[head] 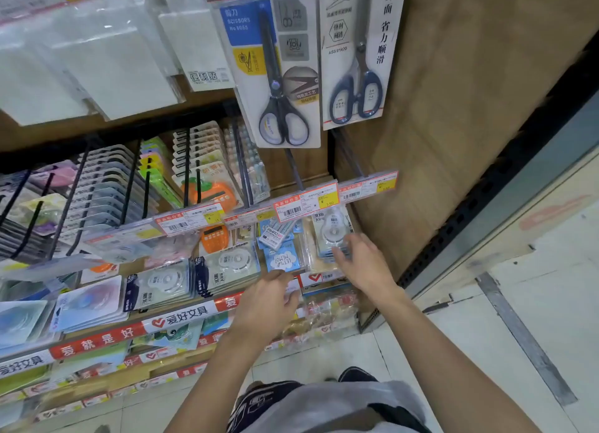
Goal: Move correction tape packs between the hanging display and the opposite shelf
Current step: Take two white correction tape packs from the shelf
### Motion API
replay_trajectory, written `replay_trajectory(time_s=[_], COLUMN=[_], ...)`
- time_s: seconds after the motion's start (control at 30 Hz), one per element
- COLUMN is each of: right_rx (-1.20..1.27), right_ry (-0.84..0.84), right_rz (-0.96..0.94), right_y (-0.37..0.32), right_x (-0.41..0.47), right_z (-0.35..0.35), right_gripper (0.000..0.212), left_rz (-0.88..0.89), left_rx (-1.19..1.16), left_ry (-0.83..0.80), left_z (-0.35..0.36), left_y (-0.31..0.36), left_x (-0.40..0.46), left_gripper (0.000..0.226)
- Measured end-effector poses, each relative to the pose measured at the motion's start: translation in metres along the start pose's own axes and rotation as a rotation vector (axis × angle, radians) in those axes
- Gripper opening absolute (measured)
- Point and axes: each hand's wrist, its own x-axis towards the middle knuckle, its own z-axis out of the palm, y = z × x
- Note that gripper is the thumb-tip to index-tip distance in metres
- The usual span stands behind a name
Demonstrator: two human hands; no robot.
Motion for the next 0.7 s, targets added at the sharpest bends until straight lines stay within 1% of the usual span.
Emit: replay_trajectory(time_s=[0.07, 0.1, 0.2, 0.27, 0.33, 0.5, 0.6, 0.63, 0.7], right_rx=[-0.147, -0.180, -0.174, -0.117, -0.067, -0.020, 0.035, 0.074, 0.225], right_ry=[0.094, 0.123, 0.098, 0.067, 0.038, 0.051, 0.121, 0.143, 0.134], right_rz=[-0.030, -0.029, 0.078, 0.173, 0.229, 0.275, 0.287, 0.285, 0.293], right_y=[-0.004, -0.005, -0.005, -0.001, 0.002, 0.004, 0.003, 0.003, 0.004], right_x=[0.012, 0.018, 0.036, 0.046, 0.053, 0.057, 0.057, 0.057, 0.057], right_z=[0.002, 0.005, 0.009, 0.011, 0.014, 0.018, 0.019, 0.020, 0.019], right_gripper=[0.043, 0.046, 0.056, 0.062, 0.064, 0.064, 0.067, 0.067, 0.061], left_rz=[-0.006, 0.004, 0.009, 0.010, 0.013, 0.013, 0.013, 0.014, 0.018], left_rx=[-0.033, -0.034, -0.046, -0.060, -0.058, -0.083, -0.087, -0.091, -0.100], left_ry=[-0.016, -0.020, -0.047, -0.033, -0.035, -0.042, -0.037, -0.031, -0.019], left_z=[0.000, 0.002, 0.003, 0.003, 0.002, 0.002, 0.002, 0.003, 0.004], left_y=[-0.004, -0.006, -0.012, -0.015, -0.017, -0.020, -0.021, -0.022, -0.023], left_x=[0.001, 0.001, 0.002, 0.003, 0.005, 0.009, 0.010, 0.010, 0.011], left_gripper=[0.036, 0.035, 0.033, 0.032, 0.031, 0.038, 0.042, 0.043, 0.044])
